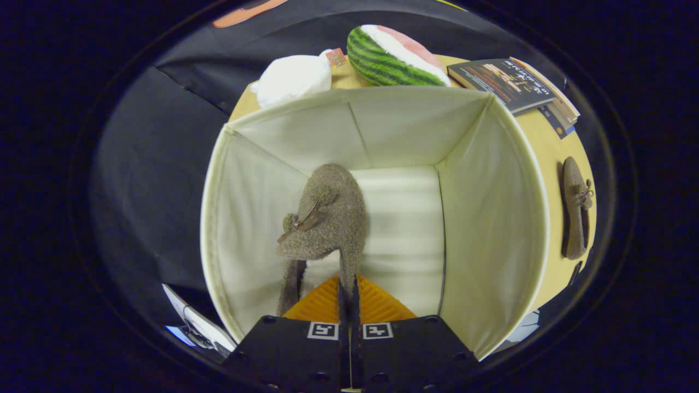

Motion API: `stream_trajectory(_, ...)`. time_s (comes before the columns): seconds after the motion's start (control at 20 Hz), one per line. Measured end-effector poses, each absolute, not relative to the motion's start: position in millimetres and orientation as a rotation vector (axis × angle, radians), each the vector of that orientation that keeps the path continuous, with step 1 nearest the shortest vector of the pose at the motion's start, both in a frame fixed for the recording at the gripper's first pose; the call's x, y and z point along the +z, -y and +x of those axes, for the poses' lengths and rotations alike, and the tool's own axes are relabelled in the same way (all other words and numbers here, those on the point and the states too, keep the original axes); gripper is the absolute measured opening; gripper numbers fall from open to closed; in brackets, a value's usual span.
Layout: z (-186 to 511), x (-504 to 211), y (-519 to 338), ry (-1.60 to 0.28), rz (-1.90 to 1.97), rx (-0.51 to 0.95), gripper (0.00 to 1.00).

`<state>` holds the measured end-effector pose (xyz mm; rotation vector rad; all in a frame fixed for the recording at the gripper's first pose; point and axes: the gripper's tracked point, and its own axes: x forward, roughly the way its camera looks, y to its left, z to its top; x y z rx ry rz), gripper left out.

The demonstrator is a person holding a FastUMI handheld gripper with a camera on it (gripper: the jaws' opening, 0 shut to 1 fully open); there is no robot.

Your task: Open the storage box then place both shoes into the box .Put the left shoe in first, then the right shoe, with the right side of both shoes facing outward in a uniform manner.

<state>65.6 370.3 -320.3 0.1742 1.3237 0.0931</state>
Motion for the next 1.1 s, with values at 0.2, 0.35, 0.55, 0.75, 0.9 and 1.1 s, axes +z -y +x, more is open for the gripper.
stream_trajectory(0.2,58,-341,-375,-1.38,0.169,0.078,0.04)
stream_trajectory(0.35,55,-338,-380,-1.391,0.178,0.111,0.07)
stream_trajectory(0.55,43,-317,-382,-1.386,0.175,0.184,0.23)
stream_trajectory(0.75,26,-286,-371,-1.391,0.182,0.24,0.52)
stream_trajectory(0.9,13,-252,-361,-1.364,0.19,0.32,0.71)
stream_trajectory(1.1,-5,-211,-330,-1.297,0.168,0.419,0.96)
